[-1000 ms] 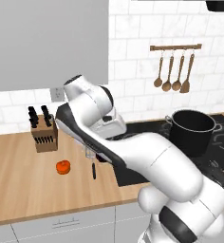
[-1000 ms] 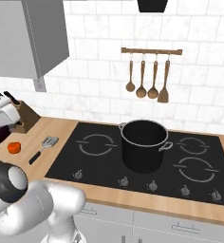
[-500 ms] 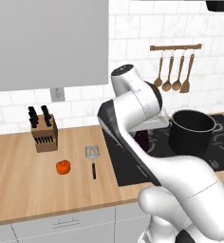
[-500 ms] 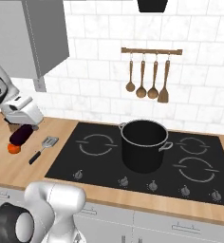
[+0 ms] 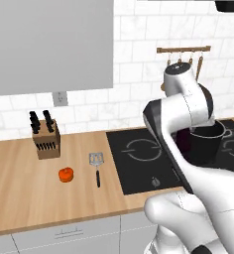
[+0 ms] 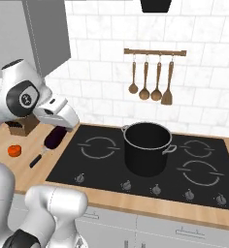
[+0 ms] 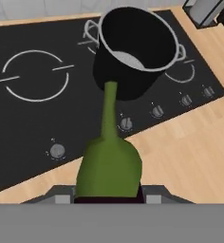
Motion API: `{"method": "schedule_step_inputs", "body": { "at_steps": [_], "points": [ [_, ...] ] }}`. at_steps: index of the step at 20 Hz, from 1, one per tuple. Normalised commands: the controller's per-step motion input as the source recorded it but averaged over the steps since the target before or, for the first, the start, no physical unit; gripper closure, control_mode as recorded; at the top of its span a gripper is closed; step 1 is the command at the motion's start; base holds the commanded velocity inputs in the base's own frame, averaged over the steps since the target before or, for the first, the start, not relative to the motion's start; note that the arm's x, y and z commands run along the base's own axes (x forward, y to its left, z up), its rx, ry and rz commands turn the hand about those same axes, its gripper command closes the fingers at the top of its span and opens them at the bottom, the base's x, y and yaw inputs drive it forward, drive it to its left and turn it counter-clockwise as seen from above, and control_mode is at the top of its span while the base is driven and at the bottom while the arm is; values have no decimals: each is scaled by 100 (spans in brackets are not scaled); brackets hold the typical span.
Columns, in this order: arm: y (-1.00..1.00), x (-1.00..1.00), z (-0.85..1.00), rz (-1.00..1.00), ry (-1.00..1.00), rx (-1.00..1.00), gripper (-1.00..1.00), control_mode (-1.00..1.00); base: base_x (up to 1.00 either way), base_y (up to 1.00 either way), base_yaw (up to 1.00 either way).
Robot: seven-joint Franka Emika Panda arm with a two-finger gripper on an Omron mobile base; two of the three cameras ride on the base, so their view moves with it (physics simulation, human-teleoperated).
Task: Put the eggplant and squash in the pot. Retrieve the spatula and lightly stir the vegetables in the pot.
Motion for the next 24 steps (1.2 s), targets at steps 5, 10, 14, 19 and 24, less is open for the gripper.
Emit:
{"method": "schedule_step_inputs", "body": {
  "at_steps": [5, 10, 14, 19, 24],
  "points": [
    [-100, 32, 8, 0, -6, 0, 100, -100, 0, 0, 0],
    [-88, 44, 0, 0, -6, 0, 100, -100, 0, 0, 0],
    [-72, 45, 0, 0, -8, -1, 100, -100, 0, 0, 0],
    [-52, 41, 0, 0, -13, -5, 100, -100, 0, 0, 0],
    [-36, 42, -16, 0, -16, -8, 100, -100, 0, 0, 0]
  ]
}}
